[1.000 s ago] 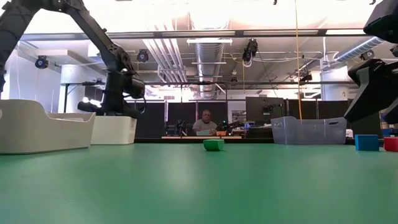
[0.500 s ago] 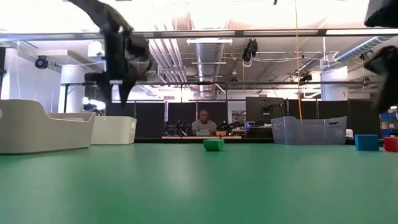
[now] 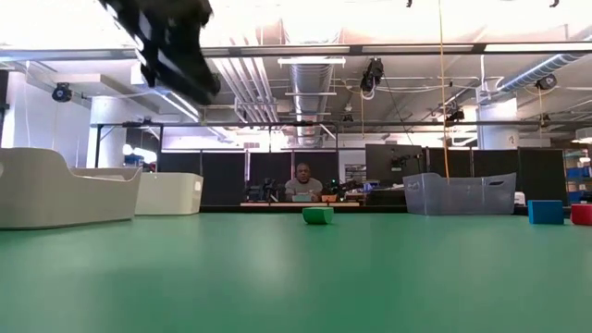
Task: Sort blocks by size
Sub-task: Put the blue rectangular block into the white bin
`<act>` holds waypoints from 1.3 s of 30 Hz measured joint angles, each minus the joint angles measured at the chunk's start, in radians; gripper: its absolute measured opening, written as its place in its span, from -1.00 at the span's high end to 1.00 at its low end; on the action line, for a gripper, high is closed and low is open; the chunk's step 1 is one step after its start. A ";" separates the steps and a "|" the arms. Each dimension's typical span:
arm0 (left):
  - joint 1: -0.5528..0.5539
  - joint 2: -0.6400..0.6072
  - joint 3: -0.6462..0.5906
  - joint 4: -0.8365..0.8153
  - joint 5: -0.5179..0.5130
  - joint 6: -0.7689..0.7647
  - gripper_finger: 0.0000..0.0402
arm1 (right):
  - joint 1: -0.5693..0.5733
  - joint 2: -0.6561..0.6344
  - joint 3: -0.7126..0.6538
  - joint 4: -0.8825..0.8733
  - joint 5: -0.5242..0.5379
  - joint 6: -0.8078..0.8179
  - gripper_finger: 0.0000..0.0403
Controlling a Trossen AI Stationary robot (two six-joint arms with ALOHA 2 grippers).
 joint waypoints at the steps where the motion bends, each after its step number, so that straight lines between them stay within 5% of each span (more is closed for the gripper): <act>1: -0.046 -0.007 -0.017 0.050 -0.043 -0.005 -0.09 | 0.002 0.004 0.000 -0.004 -0.005 0.015 -0.32; 8: -0.246 -0.004 -0.104 0.345 -0.115 -0.011 -0.09 | 0.009 0.081 0.000 0.003 -0.089 0.049 -0.25; 20: -0.271 0.054 -0.089 0.368 -0.140 -0.012 -0.09 | 0.014 0.220 0.015 0.049 -0.204 0.055 -0.28; 26: -0.271 0.074 -0.072 0.437 -0.155 0.021 -0.09 | 0.014 0.231 0.025 0.054 -0.210 0.056 0.02; 35: -0.270 0.231 -0.080 0.876 -0.042 0.265 -0.09 | 0.017 0.188 0.020 0.071 -0.150 -0.098 0.76; 39: -0.270 0.334 -0.080 1.045 -0.019 0.310 -0.09 | -0.002 0.159 0.020 0.084 -0.081 -0.148 0.76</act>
